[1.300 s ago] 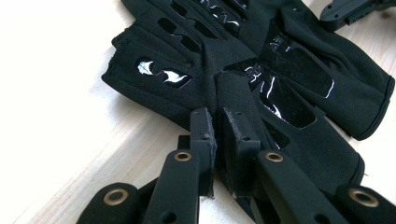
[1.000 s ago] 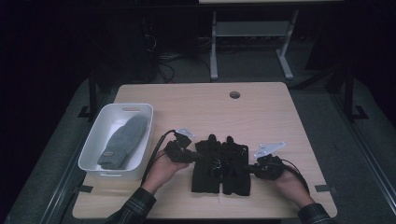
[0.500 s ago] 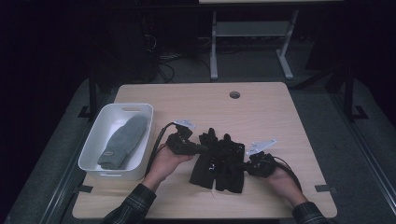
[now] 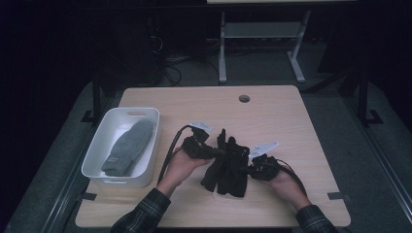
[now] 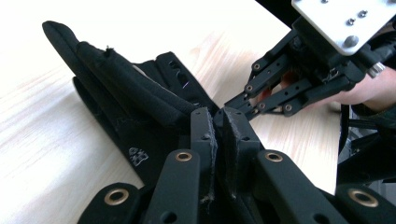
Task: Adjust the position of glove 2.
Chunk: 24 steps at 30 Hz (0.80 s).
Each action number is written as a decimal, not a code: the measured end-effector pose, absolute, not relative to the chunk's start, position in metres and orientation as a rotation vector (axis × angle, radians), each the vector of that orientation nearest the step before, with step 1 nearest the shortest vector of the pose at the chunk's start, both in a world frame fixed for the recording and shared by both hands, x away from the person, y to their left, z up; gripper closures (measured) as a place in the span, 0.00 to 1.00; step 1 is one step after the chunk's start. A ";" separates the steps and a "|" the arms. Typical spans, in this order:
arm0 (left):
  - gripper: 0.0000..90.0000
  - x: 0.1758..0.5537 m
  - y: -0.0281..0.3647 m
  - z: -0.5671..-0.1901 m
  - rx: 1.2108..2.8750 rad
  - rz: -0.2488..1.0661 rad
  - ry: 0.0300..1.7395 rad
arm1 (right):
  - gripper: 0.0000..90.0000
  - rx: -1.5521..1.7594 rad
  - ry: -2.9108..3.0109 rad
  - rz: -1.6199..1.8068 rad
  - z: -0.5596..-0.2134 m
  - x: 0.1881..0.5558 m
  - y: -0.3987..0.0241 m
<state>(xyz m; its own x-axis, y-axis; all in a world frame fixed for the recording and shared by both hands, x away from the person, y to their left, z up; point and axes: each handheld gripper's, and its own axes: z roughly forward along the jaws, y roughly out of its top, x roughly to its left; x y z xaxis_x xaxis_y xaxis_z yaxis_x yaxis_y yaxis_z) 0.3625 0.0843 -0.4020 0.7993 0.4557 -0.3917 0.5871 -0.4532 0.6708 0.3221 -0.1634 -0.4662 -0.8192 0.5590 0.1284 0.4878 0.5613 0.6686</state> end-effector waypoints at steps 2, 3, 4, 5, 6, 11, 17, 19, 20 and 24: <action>0.92 0.364 0.081 -0.403 2.116 -0.195 0.772 | 1.00 0.907 2.686 1.109 -0.466 0.323 -0.162; 0.92 0.365 0.080 -0.403 2.113 -0.198 0.771 | 1.00 0.913 2.689 1.107 -0.466 0.323 -0.161; 0.92 0.365 0.078 -0.403 2.102 -0.198 0.775 | 1.00 0.911 2.689 1.107 -0.466 0.323 -0.161; 0.92 0.366 0.077 -0.403 2.093 -0.202 0.776 | 1.00 0.909 2.689 1.106 -0.466 0.323 -0.161; 0.92 0.366 0.075 -0.404 2.083 -0.206 0.776 | 1.00 0.910 2.690 1.106 -0.466 0.323 -0.161; 0.92 0.366 0.065 -0.406 2.076 -0.204 0.768 | 1.00 0.901 2.690 1.108 -0.466 0.323 -0.161; 0.91 0.366 0.054 -0.410 2.077 -0.213 0.763 | 0.99 0.907 2.668 1.104 -0.463 0.322 -0.167; 0.89 0.365 0.049 -0.413 2.069 -0.227 0.738 | 0.96 0.938 2.634 1.132 -0.459 0.322 -0.176; 0.89 0.365 0.048 -0.413 2.068 -0.229 0.737 | 0.95 0.968 2.594 1.146 -0.456 0.324 -0.185; 0.86 0.362 0.044 -0.414 2.081 -0.214 0.715 | 0.86 1.038 2.516 1.159 -0.452 0.327 -0.206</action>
